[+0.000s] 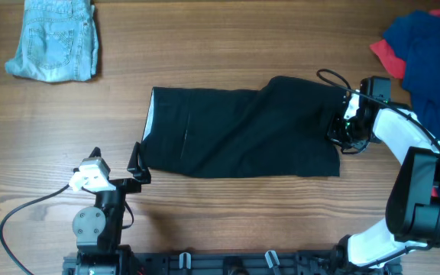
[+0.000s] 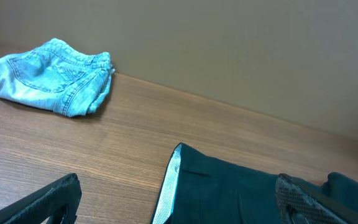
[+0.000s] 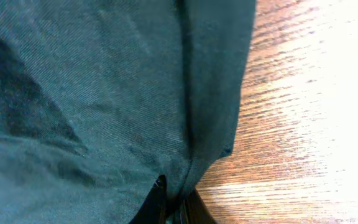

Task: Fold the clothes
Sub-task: 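Regrasp the right end of the black garment with the right gripper, then fold the right end of the black garment left over itself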

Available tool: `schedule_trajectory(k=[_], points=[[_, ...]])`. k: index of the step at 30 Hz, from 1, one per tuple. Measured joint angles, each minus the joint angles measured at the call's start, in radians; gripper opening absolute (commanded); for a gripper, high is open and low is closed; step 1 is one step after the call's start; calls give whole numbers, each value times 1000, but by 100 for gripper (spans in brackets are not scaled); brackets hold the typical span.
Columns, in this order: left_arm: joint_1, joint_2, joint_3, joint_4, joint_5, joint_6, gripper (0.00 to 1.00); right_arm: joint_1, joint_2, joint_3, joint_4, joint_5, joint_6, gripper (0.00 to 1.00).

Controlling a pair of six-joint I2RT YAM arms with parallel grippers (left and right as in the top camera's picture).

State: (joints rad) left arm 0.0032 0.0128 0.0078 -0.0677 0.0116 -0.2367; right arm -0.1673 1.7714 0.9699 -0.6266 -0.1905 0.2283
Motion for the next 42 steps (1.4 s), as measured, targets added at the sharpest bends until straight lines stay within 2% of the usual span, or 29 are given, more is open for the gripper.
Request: schedule_trajectory(k=[6,12,14,19,28,31,36,42], points=[[0,0,0,0,0,0,100,0,-25,41,-79,55,63,4],[0,0,0,0,0,0,100,0,-217,193,-269,237,109,4],[0,0,0,0,0,0,100,11,-267,225,-280,257,99,4],[0,0,0,0,0,0,100,152,-323,248,-298,254,73,4],[0,0,0,0,0,0,100,602,-323,248,-161,172,224,4],[0,0,0,0,0,0,100,666,-290,249,-99,137,268,4],[0,0,0,0,0,0,100,780,-119,249,61,18,346,4],[0,0,0,0,0,0,100,848,-1,249,215,-58,443,8]])
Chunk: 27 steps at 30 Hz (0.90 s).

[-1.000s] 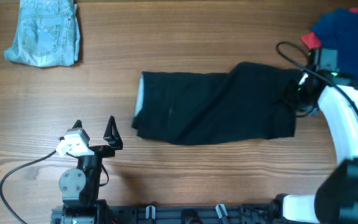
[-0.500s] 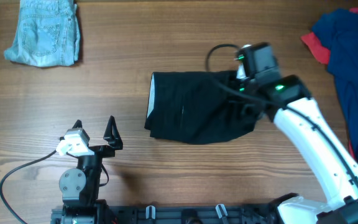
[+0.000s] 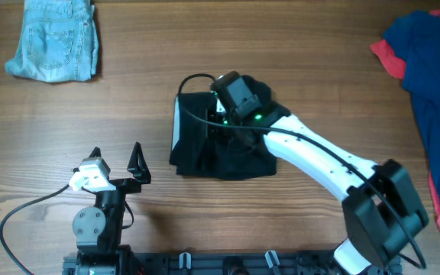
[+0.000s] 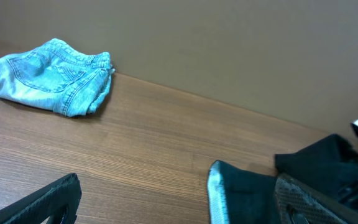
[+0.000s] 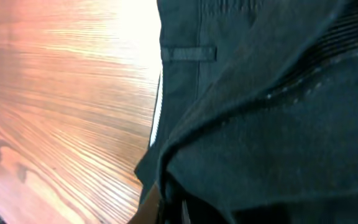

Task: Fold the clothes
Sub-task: 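Fold the right end of the black garment left over itself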

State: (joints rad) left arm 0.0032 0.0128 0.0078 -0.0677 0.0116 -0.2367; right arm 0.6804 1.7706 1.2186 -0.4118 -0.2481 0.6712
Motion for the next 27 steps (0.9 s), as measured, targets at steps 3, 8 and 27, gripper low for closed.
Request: schedule_trajectory(k=[3,8,27], points=[[0,0,0,0,0,0,100,5,10,0,41,-15,37,8],[0,0,0,0,0,0,100,15,18,0,105,-28,95,77],[0,0,0,0,0,0,100,-219,-207,46,-178,-118,3,92]])
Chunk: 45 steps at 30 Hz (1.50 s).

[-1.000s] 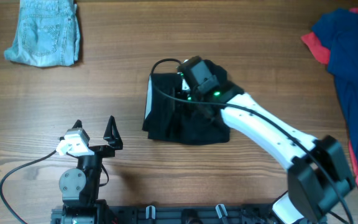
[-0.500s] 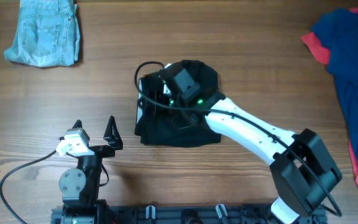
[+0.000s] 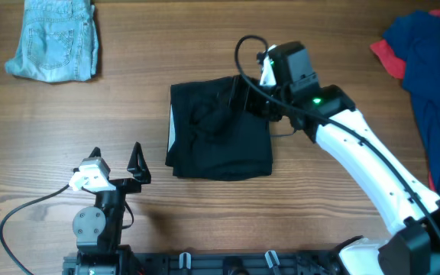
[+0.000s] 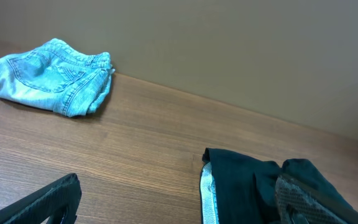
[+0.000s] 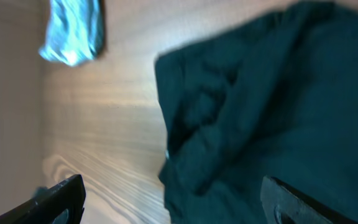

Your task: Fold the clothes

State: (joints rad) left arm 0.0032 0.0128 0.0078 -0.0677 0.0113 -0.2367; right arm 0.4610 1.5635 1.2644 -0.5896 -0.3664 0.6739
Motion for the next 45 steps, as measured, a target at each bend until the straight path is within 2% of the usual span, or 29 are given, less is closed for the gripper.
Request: schedule_trajectory(k=[4,8,9,11,13,17,24,25,26,27,30,34,37,39,42,45], points=[[0,0,0,0,0,0,100,55,116,-2,-8,-8,-14,91],[0,0,0,0,0,0,100,126,275,-11,118,-62,6,89],[0,0,0,0,0,0,100,138,291,-13,127,-69,16,85],[0,0,0,0,0,0,100,150,309,-15,154,-83,39,68],[0,0,0,0,0,0,100,149,315,-17,235,-87,52,40],[0,0,0,0,0,0,100,149,316,-17,328,-90,102,6],[0,0,0,0,0,0,100,202,405,-19,569,-60,163,4],[0,0,0,0,0,0,100,212,428,-19,612,-57,163,6],[0,0,0,0,0,0,100,219,443,-21,646,-59,163,50],[0,0,0,0,0,0,100,225,451,-25,706,-68,163,99],[0,0,0,0,0,0,100,224,451,-19,791,-127,163,99],[0,0,0,0,0,0,100,188,440,16,700,-264,122,99],[0,0,0,0,0,0,100,127,329,32,499,-290,43,99],[0,0,0,0,0,0,100,85,213,47,289,-258,-52,99],[0,0,0,0,0,0,100,69,56,64,-35,-106,-226,99],[0,-1,0,0,0,0,100,129,34,69,-246,39,-343,98]])
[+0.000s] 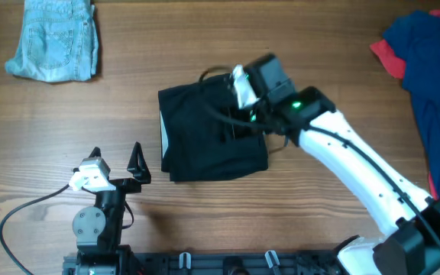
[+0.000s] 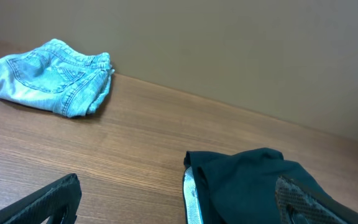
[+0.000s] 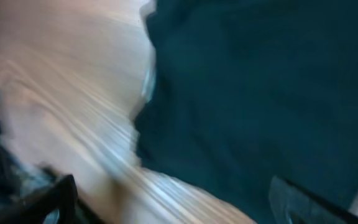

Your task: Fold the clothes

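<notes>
A black garment lies folded into a rough square at the table's middle, its pale lining showing along the left edge. My right gripper hangs open over the garment's upper middle; in the blurred right wrist view the black garment fills the frame above the open right gripper. My left gripper is parked open near the front edge, left of the garment, and the left wrist view shows nothing between the fingers of the left gripper.
Folded light-blue jeans lie at the far left corner and show as jeans in the left wrist view. A heap of blue and red clothes lies at the right edge. A black cable loops on the table by the left arm's base.
My right gripper, still open, has moved from the garment's upper right edge to lower and further left, over the garment. The garment's left edge sits slightly further left. The left arm is unchanged.
The black garment lay spread out long, with my right gripper shut on its right end. Then that end was over the left part, the garment halved, the gripper still shut. Then the gripper was open beside the folded square, and now it hangs over it.
</notes>
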Available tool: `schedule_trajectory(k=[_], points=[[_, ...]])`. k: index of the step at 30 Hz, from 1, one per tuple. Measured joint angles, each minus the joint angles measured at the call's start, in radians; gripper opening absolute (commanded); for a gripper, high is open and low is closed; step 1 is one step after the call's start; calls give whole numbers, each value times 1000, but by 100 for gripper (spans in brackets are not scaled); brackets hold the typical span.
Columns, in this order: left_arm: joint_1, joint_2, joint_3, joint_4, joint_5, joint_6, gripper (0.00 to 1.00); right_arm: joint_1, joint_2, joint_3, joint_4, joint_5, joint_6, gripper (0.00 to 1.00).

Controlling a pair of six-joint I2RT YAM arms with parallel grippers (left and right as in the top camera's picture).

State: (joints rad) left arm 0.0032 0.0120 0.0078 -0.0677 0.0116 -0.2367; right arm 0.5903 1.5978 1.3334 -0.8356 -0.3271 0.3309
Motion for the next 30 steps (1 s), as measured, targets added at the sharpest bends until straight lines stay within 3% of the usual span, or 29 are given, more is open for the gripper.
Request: schedule_trajectory(k=[5,11,17,23,30], points=[[0,0,0,0,0,0,100,209,118,-3,-54,202,-116,98],[0,0,0,0,0,0,100,340,306,-3,7,373,-181,95],[3,0,0,0,-7,0,100,359,355,-3,57,417,-206,92],[3,0,0,0,-7,0,100,359,355,-3,82,422,-236,81],[3,0,0,0,-7,0,100,356,348,-1,89,445,-223,83]])
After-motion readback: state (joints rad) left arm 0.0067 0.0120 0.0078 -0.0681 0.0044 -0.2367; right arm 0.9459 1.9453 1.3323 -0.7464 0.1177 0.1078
